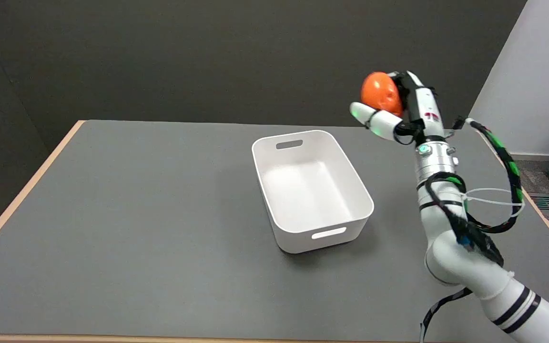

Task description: Place mango into white box.

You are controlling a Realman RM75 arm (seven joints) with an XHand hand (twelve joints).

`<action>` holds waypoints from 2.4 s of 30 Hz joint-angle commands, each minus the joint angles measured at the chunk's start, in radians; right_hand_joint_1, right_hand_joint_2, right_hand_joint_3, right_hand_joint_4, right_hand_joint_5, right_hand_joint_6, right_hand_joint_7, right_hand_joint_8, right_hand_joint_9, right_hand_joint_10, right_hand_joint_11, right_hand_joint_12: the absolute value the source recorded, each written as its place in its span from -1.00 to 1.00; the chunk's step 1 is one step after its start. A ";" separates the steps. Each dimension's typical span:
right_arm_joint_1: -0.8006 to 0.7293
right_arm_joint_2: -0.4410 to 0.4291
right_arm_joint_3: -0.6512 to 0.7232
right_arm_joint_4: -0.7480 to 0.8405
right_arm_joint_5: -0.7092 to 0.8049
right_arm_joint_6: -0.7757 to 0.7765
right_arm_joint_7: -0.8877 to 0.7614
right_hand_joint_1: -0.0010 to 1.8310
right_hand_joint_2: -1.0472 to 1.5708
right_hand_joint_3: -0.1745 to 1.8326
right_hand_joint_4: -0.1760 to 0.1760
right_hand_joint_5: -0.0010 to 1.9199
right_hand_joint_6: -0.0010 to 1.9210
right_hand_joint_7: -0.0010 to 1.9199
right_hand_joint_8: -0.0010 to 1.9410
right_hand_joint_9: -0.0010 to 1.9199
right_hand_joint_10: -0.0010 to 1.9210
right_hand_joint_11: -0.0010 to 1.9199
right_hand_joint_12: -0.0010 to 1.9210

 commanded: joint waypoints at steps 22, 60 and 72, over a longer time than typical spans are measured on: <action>0.160 -0.099 -0.396 0.495 -0.359 -0.247 0.495 0.25 0.74 -0.56 -1.00 -0.49 0.59 -0.30 0.88 -0.22 1.00 -0.59 1.00; 0.044 -0.036 -0.221 -0.016 -0.483 -0.264 0.146 -0.14 0.30 0.09 -0.48 -0.79 -0.55 -0.62 -0.28 -0.62 0.17 -0.75 1.00; 0.041 -0.033 -0.176 0.001 -0.433 -0.290 0.123 -0.26 0.27 0.07 -0.38 -0.82 -0.59 -0.71 -0.48 -0.78 -0.01 -0.52 0.86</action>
